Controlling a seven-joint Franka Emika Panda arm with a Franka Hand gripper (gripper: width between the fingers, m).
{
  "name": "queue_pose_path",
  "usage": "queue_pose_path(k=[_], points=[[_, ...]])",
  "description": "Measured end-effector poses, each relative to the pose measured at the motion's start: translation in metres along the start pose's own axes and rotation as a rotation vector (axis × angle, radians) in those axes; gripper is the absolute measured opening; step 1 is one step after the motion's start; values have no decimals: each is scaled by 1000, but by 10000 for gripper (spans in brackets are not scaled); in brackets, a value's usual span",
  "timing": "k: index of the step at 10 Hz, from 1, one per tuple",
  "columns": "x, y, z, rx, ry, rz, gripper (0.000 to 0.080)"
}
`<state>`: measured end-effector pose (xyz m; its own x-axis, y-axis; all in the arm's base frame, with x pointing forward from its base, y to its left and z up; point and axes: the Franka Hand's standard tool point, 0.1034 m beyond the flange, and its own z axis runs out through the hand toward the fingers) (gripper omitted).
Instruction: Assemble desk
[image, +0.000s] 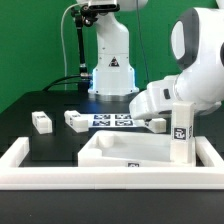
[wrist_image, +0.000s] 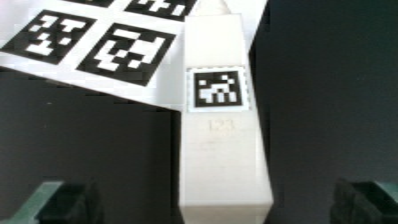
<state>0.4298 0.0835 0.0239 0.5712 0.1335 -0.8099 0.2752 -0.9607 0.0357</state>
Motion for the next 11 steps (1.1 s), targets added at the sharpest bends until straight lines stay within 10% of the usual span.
queue_pose_path(k=[6, 8, 11], points=[[3, -3, 18, 2, -12, 23, 645], [3, -3, 18, 2, -12, 23, 305], [3, -2, 18, 3, -12, 24, 288]])
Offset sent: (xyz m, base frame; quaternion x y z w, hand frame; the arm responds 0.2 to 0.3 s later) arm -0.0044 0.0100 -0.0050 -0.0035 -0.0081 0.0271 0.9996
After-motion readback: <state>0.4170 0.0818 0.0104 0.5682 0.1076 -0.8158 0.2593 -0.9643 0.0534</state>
